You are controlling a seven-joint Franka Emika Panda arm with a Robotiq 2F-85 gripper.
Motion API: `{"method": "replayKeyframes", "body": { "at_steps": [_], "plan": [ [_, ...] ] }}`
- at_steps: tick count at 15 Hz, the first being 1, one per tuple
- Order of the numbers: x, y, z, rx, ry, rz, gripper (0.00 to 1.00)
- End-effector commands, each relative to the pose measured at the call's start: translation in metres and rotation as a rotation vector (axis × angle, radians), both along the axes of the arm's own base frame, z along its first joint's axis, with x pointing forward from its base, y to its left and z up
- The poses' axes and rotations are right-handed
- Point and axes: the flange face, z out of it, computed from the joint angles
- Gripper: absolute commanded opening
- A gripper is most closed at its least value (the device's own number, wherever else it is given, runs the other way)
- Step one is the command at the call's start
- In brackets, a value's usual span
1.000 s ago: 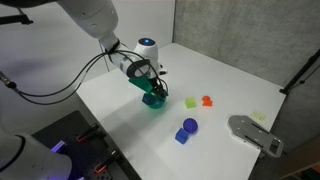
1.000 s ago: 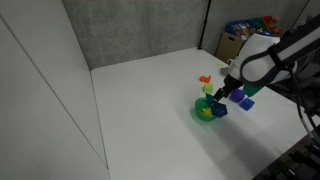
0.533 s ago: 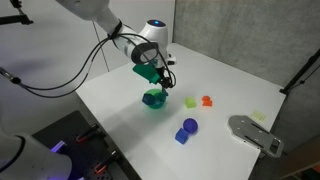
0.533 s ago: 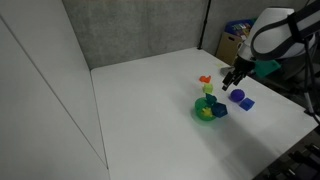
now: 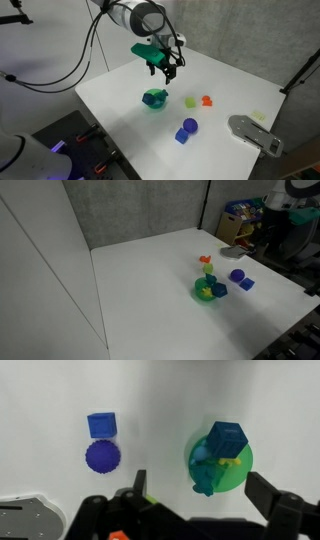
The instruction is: Pick up the blue block on the left side of the table and put it in the green bowl
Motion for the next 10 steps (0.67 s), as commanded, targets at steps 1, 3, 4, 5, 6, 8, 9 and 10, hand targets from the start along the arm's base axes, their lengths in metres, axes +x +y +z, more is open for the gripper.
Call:
{"method": "replayKeyframes", "body": {
  "at_steps": [1,3,4,5,6,8,9,10],
  "plan": [
    [-0.019,-0.007,0.059,-0.049,0.052,-0.019,1.00],
    [-0.033,-0.008,0.091,-0.050,0.073,-0.018,1.00],
    [-0.042,-0.007,0.104,-0.047,0.088,-0.022,1.00],
    [-0.049,-0.005,0.116,-0.047,0.102,-0.028,1.00],
    [-0.056,-0.003,0.128,-0.060,0.110,-0.045,1.00],
    [-0.067,0.002,0.145,-0.075,0.119,-0.061,1.00],
    [-0.072,0.004,0.151,-0.080,0.122,-0.065,1.00],
    [-0.075,0.006,0.156,-0.085,0.125,-0.069,1.00]
  ]
}}
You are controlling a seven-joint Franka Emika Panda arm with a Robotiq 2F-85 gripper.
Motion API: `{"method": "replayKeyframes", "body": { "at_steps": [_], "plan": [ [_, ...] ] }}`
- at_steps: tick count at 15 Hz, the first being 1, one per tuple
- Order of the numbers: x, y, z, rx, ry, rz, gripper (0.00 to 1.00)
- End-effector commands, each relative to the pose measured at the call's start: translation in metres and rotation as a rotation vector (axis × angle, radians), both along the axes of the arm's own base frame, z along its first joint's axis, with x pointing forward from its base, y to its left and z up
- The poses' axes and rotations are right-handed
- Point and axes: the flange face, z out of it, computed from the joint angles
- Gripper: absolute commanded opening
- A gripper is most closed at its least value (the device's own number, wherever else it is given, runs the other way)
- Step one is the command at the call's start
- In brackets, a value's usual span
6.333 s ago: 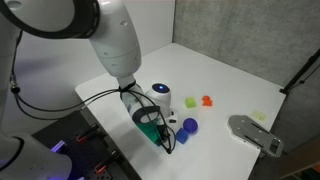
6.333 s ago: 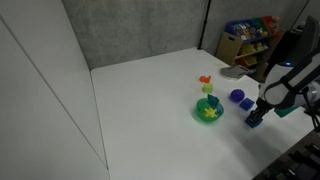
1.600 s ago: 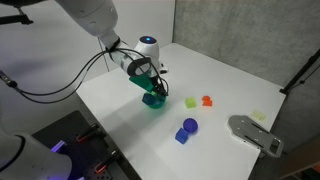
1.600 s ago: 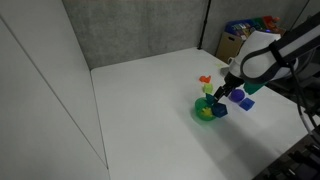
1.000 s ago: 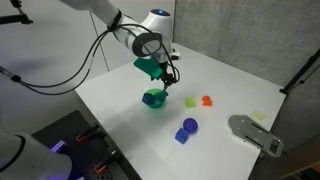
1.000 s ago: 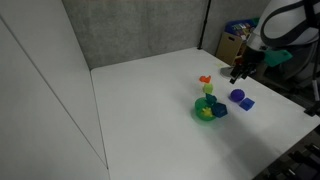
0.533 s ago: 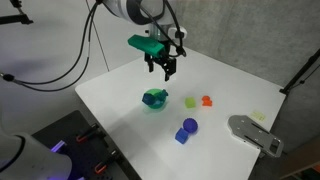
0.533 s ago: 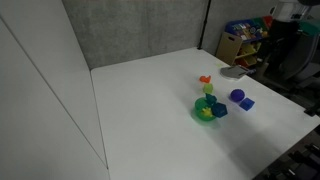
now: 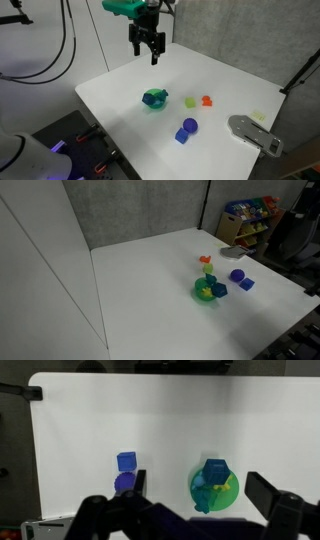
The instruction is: Pick up the blue block on the left side of the table and put it in the green bowl
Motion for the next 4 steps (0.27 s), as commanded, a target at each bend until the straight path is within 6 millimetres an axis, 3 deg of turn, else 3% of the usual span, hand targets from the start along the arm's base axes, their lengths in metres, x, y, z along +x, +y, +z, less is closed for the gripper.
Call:
{"method": "replayKeyframes", "body": {
  "at_steps": [1,4],
  "plan": [
    [-0.0124,0.0084,0.0213,-0.036,0.015,-0.026,1.00],
    [-0.0126,0.0085,0.0165,-0.009,0.013,-0.003,1.00]
  ]
}}
